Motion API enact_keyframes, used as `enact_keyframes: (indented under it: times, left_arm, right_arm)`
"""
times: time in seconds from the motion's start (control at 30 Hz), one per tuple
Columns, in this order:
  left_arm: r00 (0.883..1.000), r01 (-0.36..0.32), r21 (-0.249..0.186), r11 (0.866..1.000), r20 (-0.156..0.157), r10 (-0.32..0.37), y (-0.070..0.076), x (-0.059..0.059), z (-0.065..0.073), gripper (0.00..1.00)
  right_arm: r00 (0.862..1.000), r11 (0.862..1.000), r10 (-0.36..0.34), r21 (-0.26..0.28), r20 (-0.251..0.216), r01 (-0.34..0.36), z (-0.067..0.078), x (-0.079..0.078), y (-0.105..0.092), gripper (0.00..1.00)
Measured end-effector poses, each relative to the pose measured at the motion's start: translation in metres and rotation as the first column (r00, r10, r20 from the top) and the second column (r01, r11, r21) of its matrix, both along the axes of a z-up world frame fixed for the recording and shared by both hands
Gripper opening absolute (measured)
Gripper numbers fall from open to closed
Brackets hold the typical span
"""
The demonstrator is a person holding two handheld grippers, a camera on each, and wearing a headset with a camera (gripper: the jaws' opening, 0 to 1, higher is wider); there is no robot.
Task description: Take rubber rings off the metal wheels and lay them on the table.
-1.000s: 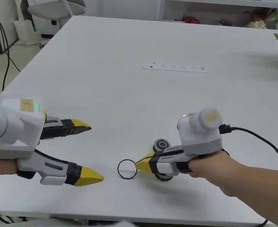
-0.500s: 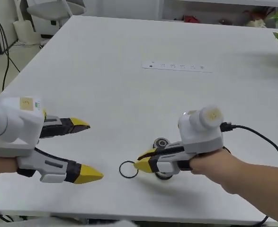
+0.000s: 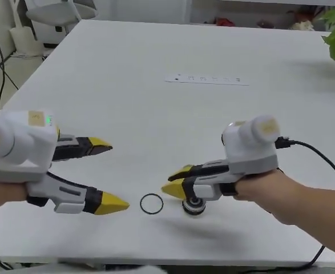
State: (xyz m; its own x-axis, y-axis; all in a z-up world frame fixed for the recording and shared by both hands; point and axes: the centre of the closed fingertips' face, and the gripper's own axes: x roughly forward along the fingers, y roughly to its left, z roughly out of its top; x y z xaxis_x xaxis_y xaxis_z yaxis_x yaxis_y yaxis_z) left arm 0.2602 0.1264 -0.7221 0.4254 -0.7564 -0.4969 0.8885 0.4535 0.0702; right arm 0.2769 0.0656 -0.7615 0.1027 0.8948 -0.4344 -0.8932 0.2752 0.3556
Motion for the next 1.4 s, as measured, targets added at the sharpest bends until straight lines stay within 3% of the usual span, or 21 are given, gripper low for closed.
enact_keyframes:
  times: [0.8, 1.13, 1.4]
  left_arm:
    - [0.998, 0.057, -0.01, 0.998, 0.018, -0.057, -0.033, 0.014, 0.01, 0.73]
    - [0.997, 0.073, -0.016, 0.997, 0.011, -0.073, -0.047, 0.019, 0.007, 0.71]
    - [0.995, 0.095, -0.021, 0.995, -0.003, -0.095, -0.063, 0.021, 0.001, 0.7]
  right_arm:
    - [0.998, 0.999, -0.047, 0.029, 0.038, 0.045, 0.026, 0.007, -0.039, 0.25]
    - [0.997, 0.998, -0.057, 0.006, 0.055, 0.056, 0.023, 0.008, -0.058, 0.27]
    - [0.996, 0.998, -0.022, -0.059, 0.09, 0.027, 0.01, 0.003, -0.074, 0.28]
